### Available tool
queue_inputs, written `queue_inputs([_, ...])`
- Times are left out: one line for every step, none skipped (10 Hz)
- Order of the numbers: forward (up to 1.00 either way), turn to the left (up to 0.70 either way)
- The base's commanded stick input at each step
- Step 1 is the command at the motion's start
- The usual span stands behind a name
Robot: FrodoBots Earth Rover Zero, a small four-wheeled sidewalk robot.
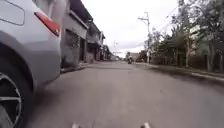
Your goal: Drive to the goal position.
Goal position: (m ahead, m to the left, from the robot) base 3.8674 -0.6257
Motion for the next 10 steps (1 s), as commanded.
queue_inputs([0.85,0.00])
queue_inputs([0.85,-0.01])
queue_inputs([0.85,-0.08])
queue_inputs([0.85,-0.16])
queue_inputs([0.85,-0.24])
queue_inputs([0.85,-0.32])
queue_inputs([0.85,-0.34])
queue_inputs([0.85,-0.29])
queue_inputs([0.85,-0.18])
queue_inputs([0.85,-0.07])
